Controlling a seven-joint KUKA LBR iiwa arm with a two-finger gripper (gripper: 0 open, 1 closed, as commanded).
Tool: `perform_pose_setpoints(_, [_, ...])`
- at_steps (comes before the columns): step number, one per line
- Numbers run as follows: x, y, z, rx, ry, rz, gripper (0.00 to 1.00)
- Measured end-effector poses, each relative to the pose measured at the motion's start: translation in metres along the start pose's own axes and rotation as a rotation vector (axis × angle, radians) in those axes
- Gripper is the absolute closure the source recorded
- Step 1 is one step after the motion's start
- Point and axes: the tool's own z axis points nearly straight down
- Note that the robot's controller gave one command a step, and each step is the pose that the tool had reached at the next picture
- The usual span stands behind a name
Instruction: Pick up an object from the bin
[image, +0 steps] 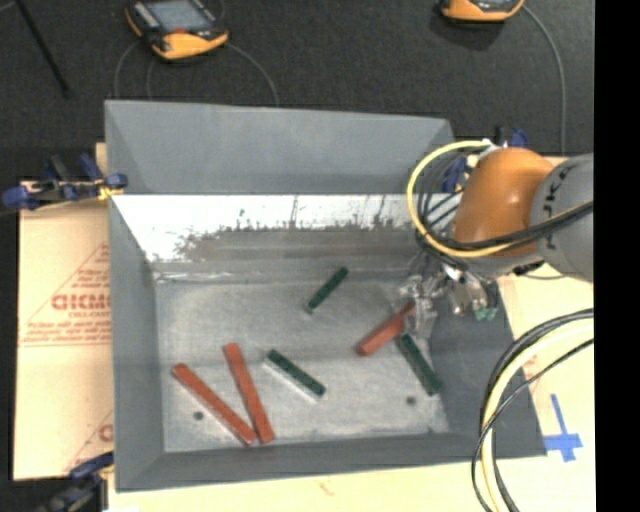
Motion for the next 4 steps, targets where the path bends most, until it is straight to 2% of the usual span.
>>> perform_pose_setpoints(1, [-0.02,0.025,-0.03,0.001,0.001,0.138,1.0])
perform_pose_setpoints(2, [-0.02,0.025,-0.03,0.001,0.001,0.139,1.0])
perform_pose_setpoints(3, [-0.032,0.029,-0.121,0.005,0.003,0.09,1.0])
perform_pose_setpoints(4, [-0.032,0.029,-0.121,0.004,0.003,0.09,1.0])
